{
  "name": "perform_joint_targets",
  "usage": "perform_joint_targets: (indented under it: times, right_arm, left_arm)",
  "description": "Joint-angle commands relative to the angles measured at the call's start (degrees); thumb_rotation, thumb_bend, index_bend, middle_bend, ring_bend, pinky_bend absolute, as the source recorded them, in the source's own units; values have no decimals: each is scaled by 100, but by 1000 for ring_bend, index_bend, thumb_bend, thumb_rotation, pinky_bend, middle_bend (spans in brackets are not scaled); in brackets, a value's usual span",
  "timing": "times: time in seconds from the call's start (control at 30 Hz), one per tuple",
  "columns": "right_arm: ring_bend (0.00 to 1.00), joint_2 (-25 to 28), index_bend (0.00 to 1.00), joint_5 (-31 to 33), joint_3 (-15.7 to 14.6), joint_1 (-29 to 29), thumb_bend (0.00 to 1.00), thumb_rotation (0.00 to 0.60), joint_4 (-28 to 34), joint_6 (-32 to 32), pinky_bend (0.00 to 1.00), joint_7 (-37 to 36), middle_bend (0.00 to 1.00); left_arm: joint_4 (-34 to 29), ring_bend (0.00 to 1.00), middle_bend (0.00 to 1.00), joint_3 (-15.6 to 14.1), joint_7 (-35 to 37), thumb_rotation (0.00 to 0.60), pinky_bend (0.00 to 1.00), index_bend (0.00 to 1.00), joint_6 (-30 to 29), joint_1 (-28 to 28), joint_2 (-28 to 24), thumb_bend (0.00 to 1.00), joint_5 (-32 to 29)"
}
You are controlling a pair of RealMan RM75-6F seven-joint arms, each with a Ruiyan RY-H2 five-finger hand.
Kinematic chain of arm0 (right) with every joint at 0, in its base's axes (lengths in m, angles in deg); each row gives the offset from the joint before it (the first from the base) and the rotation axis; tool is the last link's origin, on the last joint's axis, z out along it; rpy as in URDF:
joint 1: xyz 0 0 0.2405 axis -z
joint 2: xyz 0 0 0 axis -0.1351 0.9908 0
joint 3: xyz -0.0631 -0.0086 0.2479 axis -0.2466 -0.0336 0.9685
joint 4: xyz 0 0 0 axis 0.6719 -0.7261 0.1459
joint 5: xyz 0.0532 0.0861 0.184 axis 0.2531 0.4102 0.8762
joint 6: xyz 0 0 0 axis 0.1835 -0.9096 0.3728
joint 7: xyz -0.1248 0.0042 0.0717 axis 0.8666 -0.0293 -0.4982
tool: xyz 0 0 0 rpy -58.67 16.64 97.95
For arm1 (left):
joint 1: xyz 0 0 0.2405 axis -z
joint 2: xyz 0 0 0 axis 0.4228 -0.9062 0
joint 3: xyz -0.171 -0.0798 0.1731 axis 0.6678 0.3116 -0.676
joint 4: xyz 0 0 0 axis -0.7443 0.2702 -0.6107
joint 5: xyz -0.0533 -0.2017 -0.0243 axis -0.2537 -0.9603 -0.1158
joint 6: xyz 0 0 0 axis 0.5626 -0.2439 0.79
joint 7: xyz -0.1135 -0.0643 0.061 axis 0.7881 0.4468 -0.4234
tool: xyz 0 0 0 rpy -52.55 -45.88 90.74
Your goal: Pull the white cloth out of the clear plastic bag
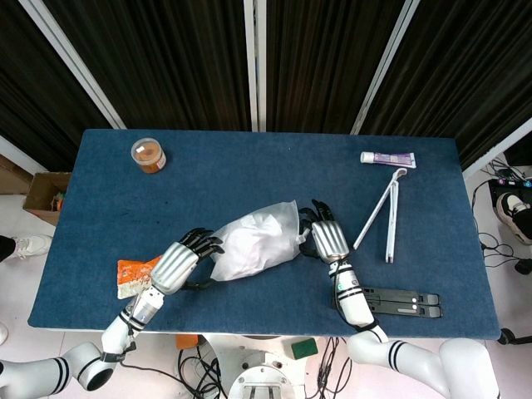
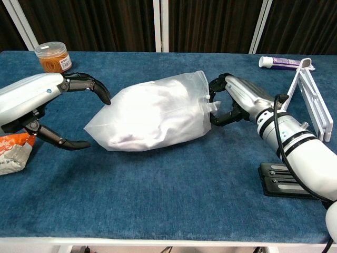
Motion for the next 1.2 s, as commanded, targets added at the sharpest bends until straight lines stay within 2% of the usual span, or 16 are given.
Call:
perform_joint_targets:
  times: [0.03, 0.27, 0.37, 0.47, 0.6, 0.97, 1.2]
  right_arm:
    - [0, 2, 810, 17, 14, 6, 515, 600, 16, 19, 78, -41, 251]
    - [0, -2, 810, 68, 69, 14, 516, 600, 15, 28, 78, -62, 255]
    - [0, -29, 810, 95, 85, 1, 516, 600, -10, 66, 78, -72, 255]
    - [0, -53, 810, 104, 90, -14, 516, 600, -38, 86, 78, -54, 256]
    - [0, -76, 810, 136, 126, -34, 516, 600, -75, 113, 77, -44, 256]
    - [0, -141, 810, 244, 224, -56, 516, 600, -163, 149, 73, -61, 257]
    - [0, -130, 810, 307, 283, -37, 516, 600, -180, 125, 69, -62, 257]
  left_arm:
    - [663, 212, 324, 69, -150, 600, 200, 418, -328, 73, 322, 228, 295]
    - [1530, 273, 406, -64, 437, 600, 226, 514, -737, 162, 766, 263, 644]
    - [1809, 273, 410, -89, 521, 600, 230, 495, -827, 203, 926, 264, 715]
    - [2025, 273, 387, -129, 621, 600, 230, 426, -958, 212, 1038, 278, 776]
    - [2141, 259, 326, -219, 627, 600, 228, 355, -1126, 177, 1065, 291, 860]
    - [2414, 257, 318, -444, 190, 600, 224, 397, -1435, 169, 1230, 290, 1186]
    - [2475, 257, 317, -529, -98, 600, 217, 389, -1641, 131, 1233, 289, 1317]
